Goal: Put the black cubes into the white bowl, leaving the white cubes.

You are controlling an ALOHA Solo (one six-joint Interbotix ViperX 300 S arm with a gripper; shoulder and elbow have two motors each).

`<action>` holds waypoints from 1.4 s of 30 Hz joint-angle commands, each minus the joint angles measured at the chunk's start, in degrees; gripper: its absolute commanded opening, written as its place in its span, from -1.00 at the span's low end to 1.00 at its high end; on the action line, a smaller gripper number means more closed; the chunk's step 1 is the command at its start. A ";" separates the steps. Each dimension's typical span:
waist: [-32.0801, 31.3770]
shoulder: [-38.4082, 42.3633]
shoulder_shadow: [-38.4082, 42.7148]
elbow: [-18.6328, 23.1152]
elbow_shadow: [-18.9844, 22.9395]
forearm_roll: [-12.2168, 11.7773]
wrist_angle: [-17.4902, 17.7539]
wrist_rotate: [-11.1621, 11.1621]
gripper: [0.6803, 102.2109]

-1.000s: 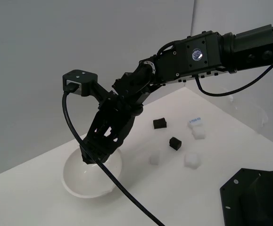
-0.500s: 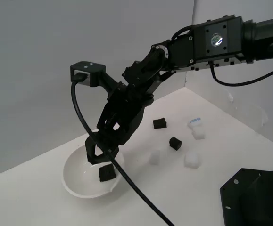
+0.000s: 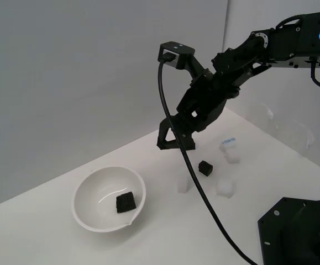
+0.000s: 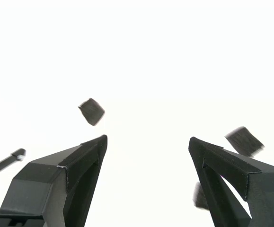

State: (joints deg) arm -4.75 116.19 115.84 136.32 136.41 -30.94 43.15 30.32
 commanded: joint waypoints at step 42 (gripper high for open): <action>10.02 -10.99 -10.72 7.65 7.29 6.77 -3.87 2.29 0.95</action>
State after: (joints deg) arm 4.92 105.03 104.59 144.40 144.58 -23.99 39.20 31.90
